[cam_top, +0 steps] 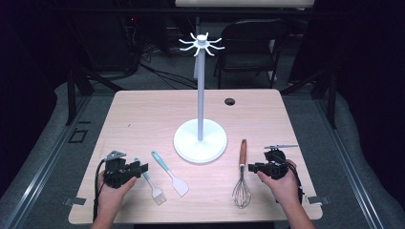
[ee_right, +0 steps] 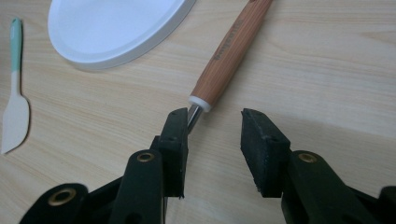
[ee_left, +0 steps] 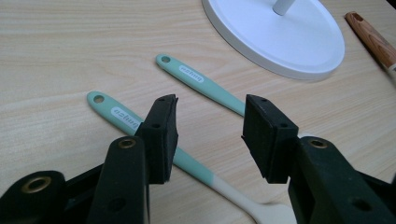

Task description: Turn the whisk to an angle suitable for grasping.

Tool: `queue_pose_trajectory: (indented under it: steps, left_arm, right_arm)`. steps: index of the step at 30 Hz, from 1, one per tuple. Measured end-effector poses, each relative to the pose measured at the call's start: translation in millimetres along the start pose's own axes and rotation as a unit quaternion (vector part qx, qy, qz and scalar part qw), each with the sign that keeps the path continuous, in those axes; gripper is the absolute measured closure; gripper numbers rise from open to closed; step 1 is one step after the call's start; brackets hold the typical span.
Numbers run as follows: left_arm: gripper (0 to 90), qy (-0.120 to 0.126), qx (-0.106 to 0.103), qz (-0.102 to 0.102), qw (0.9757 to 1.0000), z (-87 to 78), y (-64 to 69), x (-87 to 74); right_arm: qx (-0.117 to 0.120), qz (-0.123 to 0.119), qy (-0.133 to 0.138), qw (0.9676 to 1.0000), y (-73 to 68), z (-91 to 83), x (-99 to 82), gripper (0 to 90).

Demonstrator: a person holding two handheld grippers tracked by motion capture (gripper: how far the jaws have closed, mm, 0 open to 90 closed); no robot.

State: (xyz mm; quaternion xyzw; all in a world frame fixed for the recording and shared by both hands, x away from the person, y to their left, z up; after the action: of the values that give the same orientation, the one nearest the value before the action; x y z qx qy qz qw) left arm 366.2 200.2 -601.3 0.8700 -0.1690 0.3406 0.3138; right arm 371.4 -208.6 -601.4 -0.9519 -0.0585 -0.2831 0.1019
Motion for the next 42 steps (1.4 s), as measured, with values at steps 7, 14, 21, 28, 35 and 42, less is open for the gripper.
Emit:
queue_pose_trajectory:
  steps: [7,14,21,28,35,42]
  left_arm:
    - [53.8,-0.003,0.001,0.001,1.0,0.3,0.3,-2.2]
    - [53.8,-0.006,0.001,0.0,1.0,0.1,0.5,-4.3]
    - [53.8,-0.008,0.002,0.001,1.0,1.1,-0.1,-5.4]
    - [53.8,-0.009,0.002,0.0,1.0,2.0,0.6,-5.7]
    - [53.8,-0.008,0.002,0.0,1.0,0.9,-0.7,-5.8]
    - [53.8,-0.009,0.002,-0.001,1.0,1.7,-0.2,-6.0]
  right_arm:
    - [0.007,-0.006,-0.026,0.9996,-10.7,13.7,0.1,62.1]
    - [0.015,-0.01,-0.039,0.9991,-18.4,23.0,-5.5,62.6]
    - [0.024,0.002,-0.056,0.9982,-18.7,28.7,-10.3,65.2]
    - [0.027,0.011,-0.07,0.9971,-22.5,33.7,-10.9,67.5]
    - [0.029,0.015,-0.08,0.9963,-23.5,37.3,-11.2,71.0]
    - [0.031,0.015,-0.087,0.9957,-22.6,36.8,-11.6,73.2]
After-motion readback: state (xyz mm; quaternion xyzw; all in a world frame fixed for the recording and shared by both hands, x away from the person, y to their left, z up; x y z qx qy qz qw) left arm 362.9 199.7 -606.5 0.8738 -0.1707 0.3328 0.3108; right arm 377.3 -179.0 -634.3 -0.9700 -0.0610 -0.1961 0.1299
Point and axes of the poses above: each handheld gripper's, and its own axes: z roughly forward along the jaws, x roughly out of its top, y roughly to its right, the point moved 9 cm from there along z, roughly forward along the jaws, and after that the axes turned 12 degrees about -x, right-handed, at the moved point
